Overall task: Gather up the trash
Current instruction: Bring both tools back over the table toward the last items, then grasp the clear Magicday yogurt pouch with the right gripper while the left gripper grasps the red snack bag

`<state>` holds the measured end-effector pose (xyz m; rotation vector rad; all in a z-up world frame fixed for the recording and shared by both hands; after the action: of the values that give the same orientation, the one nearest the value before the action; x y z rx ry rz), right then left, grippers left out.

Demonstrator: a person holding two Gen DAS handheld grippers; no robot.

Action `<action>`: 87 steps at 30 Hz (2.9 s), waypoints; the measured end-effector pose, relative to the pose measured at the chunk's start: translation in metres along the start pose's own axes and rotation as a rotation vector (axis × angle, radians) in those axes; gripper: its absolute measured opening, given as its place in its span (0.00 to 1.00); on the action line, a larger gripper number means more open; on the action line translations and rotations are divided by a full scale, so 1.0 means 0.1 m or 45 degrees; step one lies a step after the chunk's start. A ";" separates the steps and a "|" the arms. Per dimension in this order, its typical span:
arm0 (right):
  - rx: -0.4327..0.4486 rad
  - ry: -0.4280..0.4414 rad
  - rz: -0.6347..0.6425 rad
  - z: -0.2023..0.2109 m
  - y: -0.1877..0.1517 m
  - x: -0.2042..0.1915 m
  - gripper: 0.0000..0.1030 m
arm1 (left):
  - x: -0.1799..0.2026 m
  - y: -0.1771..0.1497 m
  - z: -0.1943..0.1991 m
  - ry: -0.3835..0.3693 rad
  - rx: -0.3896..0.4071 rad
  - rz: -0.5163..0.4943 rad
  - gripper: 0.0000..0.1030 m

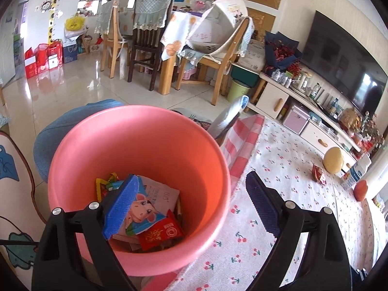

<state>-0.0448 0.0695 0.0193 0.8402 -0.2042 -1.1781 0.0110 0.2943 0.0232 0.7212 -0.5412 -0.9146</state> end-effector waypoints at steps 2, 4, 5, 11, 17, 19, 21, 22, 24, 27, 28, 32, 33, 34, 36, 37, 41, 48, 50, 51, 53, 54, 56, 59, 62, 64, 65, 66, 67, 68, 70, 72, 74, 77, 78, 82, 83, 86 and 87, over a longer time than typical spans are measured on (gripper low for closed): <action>0.021 -0.018 -0.017 0.11 -0.03 0.09 0.86 | 0.09 -0.02 0.04 -0.020 0.010 -0.025 0.88; 0.046 -0.043 -0.035 0.23 -0.08 0.19 0.86 | 0.16 -0.06 0.07 -0.043 0.022 -0.043 0.88; 0.058 -0.054 -0.043 0.28 -0.08 0.24 0.86 | 0.20 -0.08 0.10 -0.058 0.028 -0.054 0.88; 0.151 -0.139 -0.116 0.65 -0.24 0.57 0.86 | 0.47 -0.22 0.22 -0.122 0.046 -0.125 0.88; 0.214 -0.221 -0.213 1.04 -0.57 0.95 0.86 | 0.82 -0.47 0.47 -0.253 0.053 -0.197 0.88; 0.222 -0.239 -0.266 1.17 -0.70 1.08 0.86 | 0.95 -0.58 0.58 -0.294 0.064 -0.250 0.88; 0.219 -0.235 -0.337 1.28 -0.84 1.21 0.86 | 1.09 -0.68 0.69 -0.320 0.078 -0.314 0.88; 0.215 -0.231 -0.368 1.32 -0.90 1.28 0.86 | 1.15 -0.74 0.75 -0.332 0.090 -0.346 0.88; 0.199 -0.226 -0.414 1.38 -1.02 1.37 0.86 | 1.28 -0.85 0.88 -0.358 0.111 -0.415 0.88; 0.186 -0.192 -0.464 1.42 -1.11 1.45 0.86 | 1.40 -0.98 1.05 -0.393 0.137 -0.490 0.88; 0.187 -0.176 -0.479 1.43 -1.13 1.46 0.85 | 1.42 -1.01 1.08 -0.402 0.139 -0.503 0.88; 0.154 -0.147 -0.490 1.36 -1.17 1.46 0.77 | 1.48 -1.18 1.23 -0.432 0.146 -0.566 0.88; 0.141 -0.154 -0.495 1.33 -1.19 1.47 0.77 | 1.49 -1.21 1.25 -0.434 0.147 -0.579 0.88; 0.133 -0.155 -0.500 1.30 -1.20 1.48 0.77 | 1.50 -1.24 1.26 -0.434 0.147 -0.594 0.88; 0.124 -0.157 -0.505 1.25 -1.22 1.53 0.77 | 1.51 -1.26 1.26 -0.433 0.144 -0.613 0.88; 0.123 -0.159 -0.502 1.23 -1.21 1.55 0.77 | 1.52 -1.26 1.25 -0.430 0.144 -0.620 0.88; 0.130 -0.126 -0.514 1.17 -1.15 1.64 0.77 | 1.53 -1.29 1.22 -0.420 0.134 -0.633 0.88; 0.157 -0.085 -0.543 1.05 -0.99 1.80 0.77 | 1.59 -1.32 1.18 -0.422 0.128 -0.658 0.88; 0.157 -0.076 -0.536 0.99 -0.93 1.82 0.77 | 1.60 -1.33 1.16 -0.422 0.126 -0.661 0.88; 0.153 -0.074 -0.531 0.96 -0.90 1.83 0.77 | 1.61 -1.33 1.15 -0.421 0.124 -0.662 0.88; 0.140 -0.081 -0.509 0.89 -0.83 1.84 0.77 | 1.63 -1.32 1.14 -0.420 0.120 -0.665 0.88; 0.122 -0.092 -0.485 0.85 -0.80 1.84 0.77 | 1.64 -1.32 1.12 -0.417 0.119 -0.667 0.88; 0.092 -0.126 -0.434 0.78 -0.73 1.84 0.77 | 1.66 -1.32 1.10 -0.411 0.113 -0.667 0.88; 0.053 -0.156 -0.375 0.67 -0.64 1.86 0.77 | 1.69 -1.31 1.05 -0.401 0.082 -0.670 0.88; -0.010 -0.208 -0.269 0.55 -0.55 1.88 0.75 | 1.75 -1.28 0.98 -0.385 0.049 -0.668 0.88; -0.045 -0.268 -0.194 0.49 -0.51 1.89 0.58 | 1.79 -1.24 0.93 -0.392 0.016 -0.649 0.88; -0.058 -0.272 -0.171 0.47 -0.50 1.90 0.56 | 1.81 -1.22 0.91 -0.394 0.003 -0.636 0.88; -0.065 -0.268 -0.160 0.47 -0.49 1.91 0.55 | 1.83 -1.19 0.89 -0.395 -0.011 -0.623 0.88; -0.069 -0.265 -0.151 0.46 -0.49 1.91 0.55 | 1.86 -1.16 0.86 -0.395 -0.021 -0.614 0.88; -0.069 -0.266 -0.143 0.46 -0.49 1.92 0.55 | 1.90 -1.13 0.84 -0.392 -0.025 -0.608 0.88; -0.066 -0.261 -0.133 0.47 -0.49 1.92 0.54 | 2.01 -1.05 0.77 -0.375 -0.017 -0.617 0.88; -0.051 -0.244 -0.130 0.49 -0.47 1.91 0.51 | 2.15 -0.98 0.71 -0.367 -0.001 -0.642 0.88; -0.029 -0.225 -0.129 0.53 -0.43 1.90 0.48 | 2.32 -0.93 0.64 -0.368 0.006 -0.669 0.88; -0.002 -0.199 -0.142 0.58 -0.39 1.91 0.40 | 2.58 -0.86 0.44 -0.392 -0.050 -0.665 0.88; 0.005 -0.188 -0.151 0.59 -0.38 1.92 0.38 | 2.65 -0.85 0.36 -0.395 -0.074 -0.651 0.88; 0.021 -0.157 -0.170 0.60 -0.33 1.95 0.33 | 2.94 -0.79 -0.01 -0.386 -0.175 -0.574 0.88; 0.021 -0.149 -0.178 0.59 -0.32 1.97 0.33 | 2.99 -0.78 -0.09 -0.378 -0.194 -0.557 0.88; 0.023 -0.125 -0.201 0.58 -0.32 2.01 0.33 | 3.14 -0.74 -0.33 -0.341 -0.221 -0.519 0.88; 0.021 -0.116 -0.207 0.58 -0.32 2.02 0.33 | 3.20 -0.73 -0.41 -0.327 -0.228 -0.516 0.88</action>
<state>-0.0182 -0.1381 -0.0175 0.8298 -0.2238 -1.3702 0.1646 0.0050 -0.0203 0.5619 -0.5387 -1.4291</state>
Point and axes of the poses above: each gripper's, at about its wrist camera, not at the fingertips, and z roughly against the way its jaws point, x to its right, y to its top, the point moved 7 cm from there along -z, roughly the way its jaws point, and after that the axes turned 9 degrees about y, right-handed, at the moved point
